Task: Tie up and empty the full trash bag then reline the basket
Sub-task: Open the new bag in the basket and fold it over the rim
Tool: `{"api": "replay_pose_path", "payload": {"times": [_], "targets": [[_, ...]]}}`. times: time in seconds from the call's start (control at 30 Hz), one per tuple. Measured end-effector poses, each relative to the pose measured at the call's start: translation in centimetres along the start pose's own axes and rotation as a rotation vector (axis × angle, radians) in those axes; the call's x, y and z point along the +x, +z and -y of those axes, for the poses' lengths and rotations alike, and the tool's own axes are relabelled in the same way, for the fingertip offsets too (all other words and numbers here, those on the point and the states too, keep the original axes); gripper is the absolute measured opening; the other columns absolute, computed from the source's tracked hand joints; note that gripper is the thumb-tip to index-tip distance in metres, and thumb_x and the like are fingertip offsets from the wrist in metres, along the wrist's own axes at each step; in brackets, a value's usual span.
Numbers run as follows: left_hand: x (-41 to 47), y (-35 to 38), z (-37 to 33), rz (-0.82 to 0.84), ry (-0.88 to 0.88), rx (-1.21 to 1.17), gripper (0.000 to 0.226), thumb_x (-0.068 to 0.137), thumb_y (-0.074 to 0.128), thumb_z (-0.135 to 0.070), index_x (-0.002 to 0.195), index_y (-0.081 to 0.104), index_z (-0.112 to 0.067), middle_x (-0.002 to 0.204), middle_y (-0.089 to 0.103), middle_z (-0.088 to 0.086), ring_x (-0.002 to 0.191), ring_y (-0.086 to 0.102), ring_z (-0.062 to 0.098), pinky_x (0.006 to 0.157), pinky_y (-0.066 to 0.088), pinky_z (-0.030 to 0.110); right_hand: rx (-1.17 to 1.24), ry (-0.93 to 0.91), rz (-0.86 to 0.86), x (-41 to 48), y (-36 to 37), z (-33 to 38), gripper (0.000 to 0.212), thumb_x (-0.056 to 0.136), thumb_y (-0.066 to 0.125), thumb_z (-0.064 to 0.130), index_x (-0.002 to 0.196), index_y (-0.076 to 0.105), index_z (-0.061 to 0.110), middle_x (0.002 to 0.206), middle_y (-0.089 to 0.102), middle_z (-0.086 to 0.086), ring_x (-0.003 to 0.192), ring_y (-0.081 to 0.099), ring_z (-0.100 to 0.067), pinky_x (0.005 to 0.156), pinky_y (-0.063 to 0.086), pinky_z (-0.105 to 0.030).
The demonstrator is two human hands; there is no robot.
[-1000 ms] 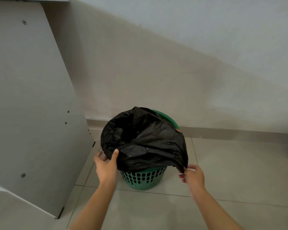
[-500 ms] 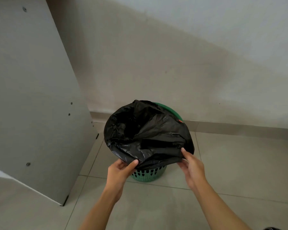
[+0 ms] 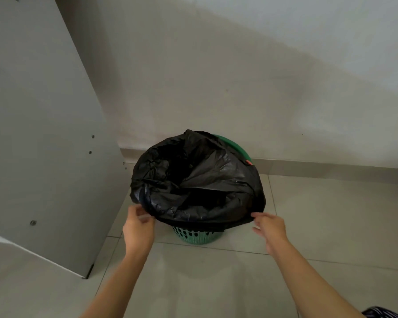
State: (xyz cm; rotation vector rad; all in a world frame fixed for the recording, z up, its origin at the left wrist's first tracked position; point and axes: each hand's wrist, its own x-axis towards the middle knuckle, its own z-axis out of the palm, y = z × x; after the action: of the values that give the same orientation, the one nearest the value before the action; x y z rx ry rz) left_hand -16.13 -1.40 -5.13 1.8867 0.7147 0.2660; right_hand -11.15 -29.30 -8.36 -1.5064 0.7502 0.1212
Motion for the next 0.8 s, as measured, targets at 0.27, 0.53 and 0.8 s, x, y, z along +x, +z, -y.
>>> {"api": "replay_pose_path", "payload": {"times": [0.27,0.53,0.8], "targets": [[-0.2,0.8,-3.1,-0.117,0.030,-0.098,0.045,0.083,0.066,-0.038,0.114,0.043,-0.016,0.113,0.044,0.003,0.081,0.052,0.012,0.076,0.043,0.034,-0.123,-0.404,-0.180,-1.2,1.6,3.5,0.021,0.087,0.059,0.042,0.080,0.060,0.022,0.101,0.061,-0.007,0.090,0.058,-0.021,0.080,0.047,-0.034],[-1.8,3.3,-1.6,0.071,-0.132,-0.309,0.082,0.070,0.079,-0.041,0.135,0.033,-0.022,0.119,0.052,-0.004,0.110,0.057,0.020,0.095,0.049,0.045,-0.145,-0.334,-0.020,-1.3,3.6,3.1,0.030,0.085,0.062,0.039,0.089,0.058,0.009,0.090,0.064,-0.009,0.087,0.064,-0.029,0.083,0.054,-0.048],[-1.6,3.8,-1.6,0.156,-0.049,-0.389,0.078,0.088,0.063,-0.031,0.149,0.016,-0.029,0.143,0.045,-0.007,0.127,0.046,0.010,0.109,0.037,0.037,-0.024,-0.276,-0.048,-3.4,4.7,1.7,0.032,0.077,0.071,0.036,0.073,0.054,0.010,0.081,0.067,-0.010,0.082,0.066,-0.028,0.082,0.055,-0.050]]}}
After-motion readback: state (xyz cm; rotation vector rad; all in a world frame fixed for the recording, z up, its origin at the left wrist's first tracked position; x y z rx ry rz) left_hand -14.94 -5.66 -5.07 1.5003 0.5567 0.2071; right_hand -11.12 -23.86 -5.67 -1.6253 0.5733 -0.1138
